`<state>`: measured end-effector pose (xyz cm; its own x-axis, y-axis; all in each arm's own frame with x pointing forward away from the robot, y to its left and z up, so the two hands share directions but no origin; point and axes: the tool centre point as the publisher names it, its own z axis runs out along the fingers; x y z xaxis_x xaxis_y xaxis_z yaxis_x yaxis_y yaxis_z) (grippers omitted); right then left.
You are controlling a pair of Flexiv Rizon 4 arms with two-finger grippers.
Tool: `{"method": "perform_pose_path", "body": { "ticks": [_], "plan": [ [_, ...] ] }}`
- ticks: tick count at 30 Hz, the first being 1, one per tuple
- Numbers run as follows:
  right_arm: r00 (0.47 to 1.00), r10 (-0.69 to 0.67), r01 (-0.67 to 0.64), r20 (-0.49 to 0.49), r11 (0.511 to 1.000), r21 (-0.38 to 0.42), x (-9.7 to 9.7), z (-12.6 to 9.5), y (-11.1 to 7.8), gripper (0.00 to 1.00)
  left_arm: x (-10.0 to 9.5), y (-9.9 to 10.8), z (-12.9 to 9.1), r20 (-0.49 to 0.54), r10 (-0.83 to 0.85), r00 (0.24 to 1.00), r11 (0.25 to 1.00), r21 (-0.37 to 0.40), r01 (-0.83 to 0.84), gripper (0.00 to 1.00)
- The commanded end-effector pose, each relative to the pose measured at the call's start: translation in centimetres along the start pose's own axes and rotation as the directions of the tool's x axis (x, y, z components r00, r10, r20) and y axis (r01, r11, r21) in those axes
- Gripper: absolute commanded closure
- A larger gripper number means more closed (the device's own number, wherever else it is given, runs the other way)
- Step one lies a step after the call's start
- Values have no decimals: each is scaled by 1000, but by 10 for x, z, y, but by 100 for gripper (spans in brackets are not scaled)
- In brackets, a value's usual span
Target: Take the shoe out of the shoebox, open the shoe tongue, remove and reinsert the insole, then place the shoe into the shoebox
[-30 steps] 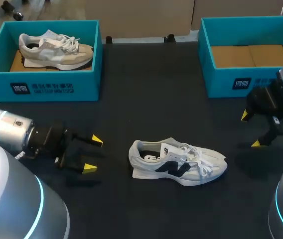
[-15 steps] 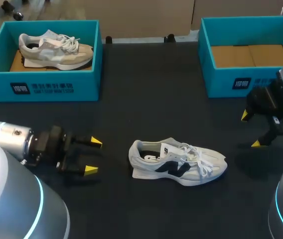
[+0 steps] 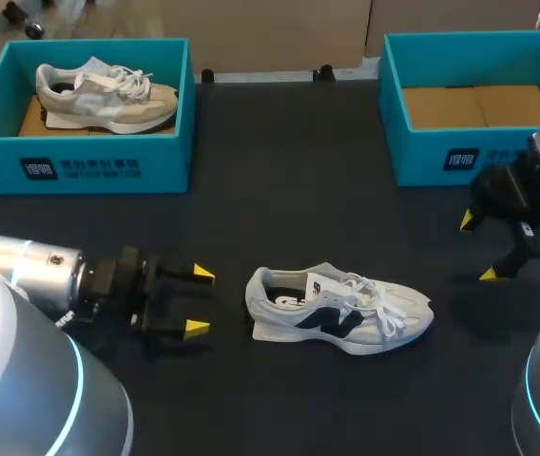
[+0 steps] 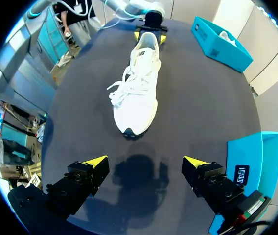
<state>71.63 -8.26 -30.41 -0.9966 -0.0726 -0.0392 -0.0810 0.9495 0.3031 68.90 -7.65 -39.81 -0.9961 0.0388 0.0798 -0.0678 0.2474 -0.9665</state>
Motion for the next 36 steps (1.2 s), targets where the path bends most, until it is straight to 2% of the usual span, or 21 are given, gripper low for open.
{"method": "perform_pose_path", "body": {
  "ticks": [1,11,16,19,28,36],
  "plan": [
    [1000,-1,1,2,1000,2,1,0,0,0,0,0,7,-1,-22,1000,1000,-5,22,0],
    [1000,-1,1,2,1000,2,1,0,0,0,0,0,7,-1,-22,1000,1000,-5,22,0],
    [1000,-1,1,2,1000,2,1,0,0,0,-2,13,15,-26,-24,999,999,43,25,0],
    [1000,-1,1,2,1000,2,1,0,0,0,-4,16,19,-16,-12,1000,999,45,13,0],
    [1000,-1,1,2,1000,2,1,0,0,0,-5,12,28,-24,1,1000,996,84,1,0],
    [1000,-1,1,2,1000,2,1,0,0,0,-10,5,41,-21,9,1000,997,71,-7,0]
  ]
}}
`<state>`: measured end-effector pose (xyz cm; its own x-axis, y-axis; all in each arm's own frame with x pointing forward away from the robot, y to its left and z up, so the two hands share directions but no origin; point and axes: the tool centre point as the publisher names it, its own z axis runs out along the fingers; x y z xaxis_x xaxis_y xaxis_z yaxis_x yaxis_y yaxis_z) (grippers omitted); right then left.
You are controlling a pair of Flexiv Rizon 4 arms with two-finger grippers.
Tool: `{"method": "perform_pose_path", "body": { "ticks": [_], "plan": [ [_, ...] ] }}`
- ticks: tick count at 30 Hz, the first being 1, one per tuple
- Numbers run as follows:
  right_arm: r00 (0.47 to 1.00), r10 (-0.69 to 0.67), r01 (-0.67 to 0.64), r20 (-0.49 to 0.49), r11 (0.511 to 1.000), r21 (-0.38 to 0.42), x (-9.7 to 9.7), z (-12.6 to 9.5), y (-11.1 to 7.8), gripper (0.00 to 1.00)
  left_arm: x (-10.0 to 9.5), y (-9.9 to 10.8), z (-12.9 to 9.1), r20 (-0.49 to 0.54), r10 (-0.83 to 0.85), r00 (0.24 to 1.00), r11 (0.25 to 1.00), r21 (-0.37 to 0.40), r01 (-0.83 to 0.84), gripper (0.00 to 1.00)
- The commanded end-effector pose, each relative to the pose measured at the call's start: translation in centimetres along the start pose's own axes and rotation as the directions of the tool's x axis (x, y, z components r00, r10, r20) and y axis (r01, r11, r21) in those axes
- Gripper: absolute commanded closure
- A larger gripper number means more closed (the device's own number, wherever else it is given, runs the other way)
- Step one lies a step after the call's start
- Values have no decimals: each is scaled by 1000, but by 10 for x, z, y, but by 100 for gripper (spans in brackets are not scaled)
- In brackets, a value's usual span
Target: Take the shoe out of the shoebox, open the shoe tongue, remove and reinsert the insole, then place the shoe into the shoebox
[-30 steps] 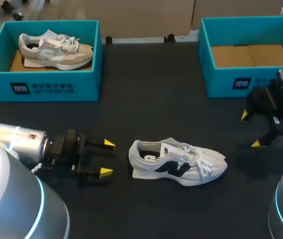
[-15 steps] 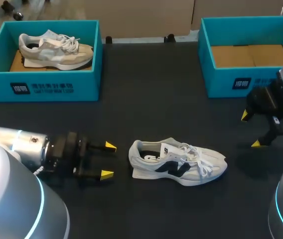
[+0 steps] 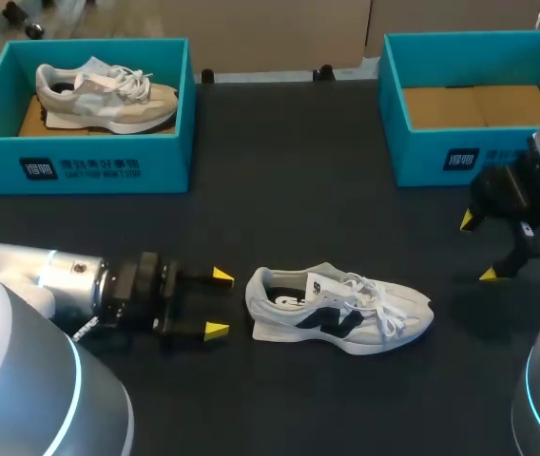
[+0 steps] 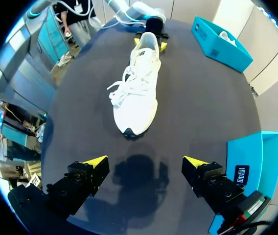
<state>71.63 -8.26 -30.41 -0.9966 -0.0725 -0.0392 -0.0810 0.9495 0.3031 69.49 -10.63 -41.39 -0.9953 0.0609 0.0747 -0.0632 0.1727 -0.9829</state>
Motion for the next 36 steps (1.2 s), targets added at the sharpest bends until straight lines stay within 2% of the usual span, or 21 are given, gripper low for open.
{"method": "perform_pose_path", "body": {
  "ticks": [1,15,36],
  "plan": [
    [1000,-1,1,2,1000,2,1,0,0,0,-3,-3,11,-1,-1,1000,1000,-6,1,0],
    [1000,-1,1,2,1000,2,1,0,0,0,-9,-2,25,-30,-7,1000,1000,-25,6,0],
    [1000,-1,1,2,1000,2,1,0,0,0,0,-4,37,-67,9,998,999,-30,-11,0]
  ]
}}
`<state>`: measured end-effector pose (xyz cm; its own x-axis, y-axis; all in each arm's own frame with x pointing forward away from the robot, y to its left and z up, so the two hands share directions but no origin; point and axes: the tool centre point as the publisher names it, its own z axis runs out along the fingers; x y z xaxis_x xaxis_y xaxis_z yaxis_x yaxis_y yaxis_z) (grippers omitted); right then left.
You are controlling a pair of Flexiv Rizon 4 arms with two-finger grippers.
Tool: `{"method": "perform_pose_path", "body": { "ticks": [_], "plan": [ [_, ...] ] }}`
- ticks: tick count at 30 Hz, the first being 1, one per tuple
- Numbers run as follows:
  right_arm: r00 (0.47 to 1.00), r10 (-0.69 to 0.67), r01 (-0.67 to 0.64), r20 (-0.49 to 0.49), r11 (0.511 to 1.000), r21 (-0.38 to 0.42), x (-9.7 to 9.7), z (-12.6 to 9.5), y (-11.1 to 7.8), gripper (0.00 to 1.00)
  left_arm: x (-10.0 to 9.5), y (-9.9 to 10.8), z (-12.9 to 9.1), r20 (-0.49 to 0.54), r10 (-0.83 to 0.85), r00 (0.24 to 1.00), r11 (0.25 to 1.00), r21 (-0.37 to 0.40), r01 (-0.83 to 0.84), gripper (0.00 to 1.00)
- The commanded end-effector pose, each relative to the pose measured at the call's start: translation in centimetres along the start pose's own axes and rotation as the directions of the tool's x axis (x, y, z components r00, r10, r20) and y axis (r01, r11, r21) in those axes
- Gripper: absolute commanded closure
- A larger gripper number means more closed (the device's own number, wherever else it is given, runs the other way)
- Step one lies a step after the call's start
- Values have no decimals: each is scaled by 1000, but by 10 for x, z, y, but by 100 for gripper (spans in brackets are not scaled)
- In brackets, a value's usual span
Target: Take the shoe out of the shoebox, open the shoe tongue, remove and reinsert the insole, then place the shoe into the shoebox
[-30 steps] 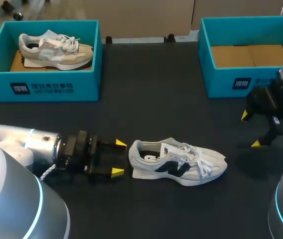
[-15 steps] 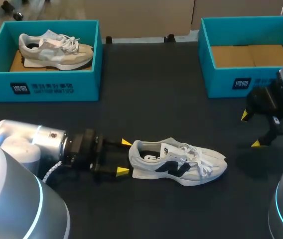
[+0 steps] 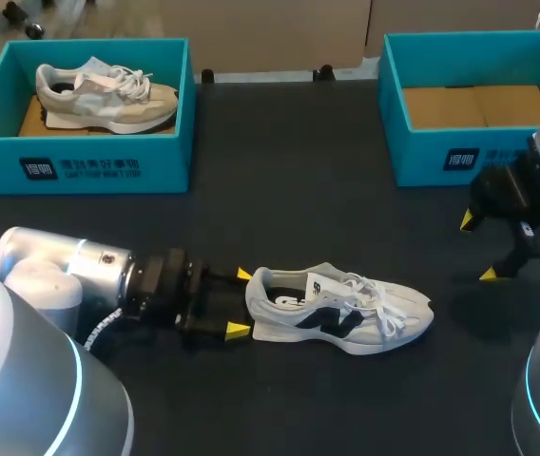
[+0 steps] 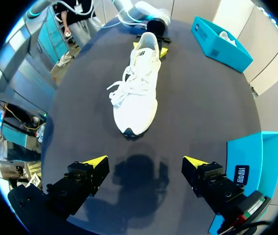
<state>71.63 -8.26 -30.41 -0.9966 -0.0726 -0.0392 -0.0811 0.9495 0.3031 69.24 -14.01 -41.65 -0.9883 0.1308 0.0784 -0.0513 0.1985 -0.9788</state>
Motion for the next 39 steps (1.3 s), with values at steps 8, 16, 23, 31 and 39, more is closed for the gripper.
{"method": "perform_pose_path", "body": {
  "ticks": [8,16,23,31,39],
  "plan": [
    [1000,-1,1,2,1000,2,1,0,0,0,-2,-4,12,0,9,1000,1000,-1,-9,0],
    [1000,-1,1,2,1000,2,1,0,0,0,-7,-4,16,-8,3,1000,1000,2,-3,0],
    [1000,-1,1,2,1000,2,1,0,0,0,-9,-4,23,-9,1,1000,1000,2,-1,0],
    [1000,-1,1,2,1000,2,1,0,0,0,-4,-3,30,-7,18,1000,1000,-12,-19,0],
    [1000,-1,1,2,1000,2,1,0,0,0,-5,-5,36,-4,28,1000,1000,-10,-28,0]
  ]
}}
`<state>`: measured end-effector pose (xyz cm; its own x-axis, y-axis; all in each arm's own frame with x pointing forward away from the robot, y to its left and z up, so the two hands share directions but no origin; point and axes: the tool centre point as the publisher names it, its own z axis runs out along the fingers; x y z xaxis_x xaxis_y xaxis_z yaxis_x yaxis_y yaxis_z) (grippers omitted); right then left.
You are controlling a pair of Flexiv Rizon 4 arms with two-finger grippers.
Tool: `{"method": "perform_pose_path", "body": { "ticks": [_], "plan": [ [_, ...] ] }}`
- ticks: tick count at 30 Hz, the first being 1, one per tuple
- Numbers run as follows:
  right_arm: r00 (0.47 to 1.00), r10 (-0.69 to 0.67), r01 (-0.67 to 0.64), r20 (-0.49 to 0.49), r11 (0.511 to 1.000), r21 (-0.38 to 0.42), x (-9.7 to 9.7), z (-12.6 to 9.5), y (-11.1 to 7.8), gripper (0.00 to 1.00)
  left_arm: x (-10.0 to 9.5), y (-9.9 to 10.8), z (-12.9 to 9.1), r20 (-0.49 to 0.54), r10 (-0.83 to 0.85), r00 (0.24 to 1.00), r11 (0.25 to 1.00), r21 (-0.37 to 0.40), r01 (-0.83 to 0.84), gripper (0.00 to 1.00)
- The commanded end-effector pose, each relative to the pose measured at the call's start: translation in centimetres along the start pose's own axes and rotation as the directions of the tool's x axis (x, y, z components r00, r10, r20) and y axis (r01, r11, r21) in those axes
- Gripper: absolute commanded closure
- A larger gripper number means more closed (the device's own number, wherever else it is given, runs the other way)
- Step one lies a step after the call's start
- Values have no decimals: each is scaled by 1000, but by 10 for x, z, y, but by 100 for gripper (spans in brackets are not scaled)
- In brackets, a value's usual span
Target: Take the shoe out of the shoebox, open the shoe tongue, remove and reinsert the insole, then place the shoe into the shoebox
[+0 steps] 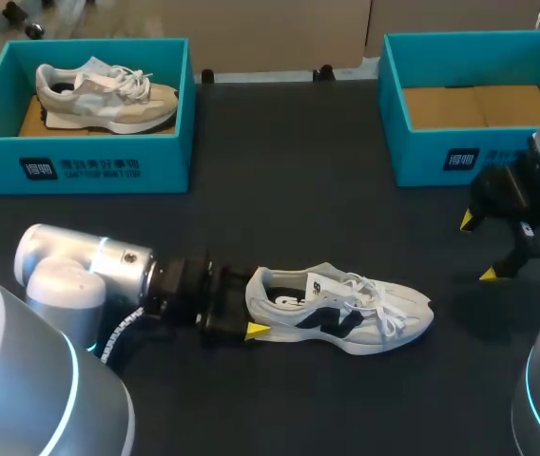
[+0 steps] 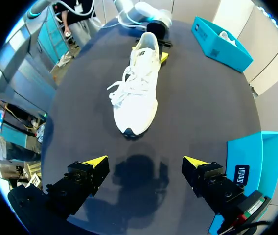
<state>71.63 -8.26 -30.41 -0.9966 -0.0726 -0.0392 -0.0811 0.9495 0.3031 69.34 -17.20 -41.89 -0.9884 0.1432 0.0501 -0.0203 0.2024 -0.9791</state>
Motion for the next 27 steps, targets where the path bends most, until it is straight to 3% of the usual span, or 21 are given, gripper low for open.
{"method": "perform_pose_path", "body": {
  "ticks": [1,27],
  "plan": [
    [1000,-1,1,2,1000,2,1,0,0,0,0,-1,5,2,-3,1000,1000,-1,3,0],
    [1000,-1,1,2,1000,2,1,0,0,0,1,3,28,37,-33,999,999,-10,34,0]
  ]
}}
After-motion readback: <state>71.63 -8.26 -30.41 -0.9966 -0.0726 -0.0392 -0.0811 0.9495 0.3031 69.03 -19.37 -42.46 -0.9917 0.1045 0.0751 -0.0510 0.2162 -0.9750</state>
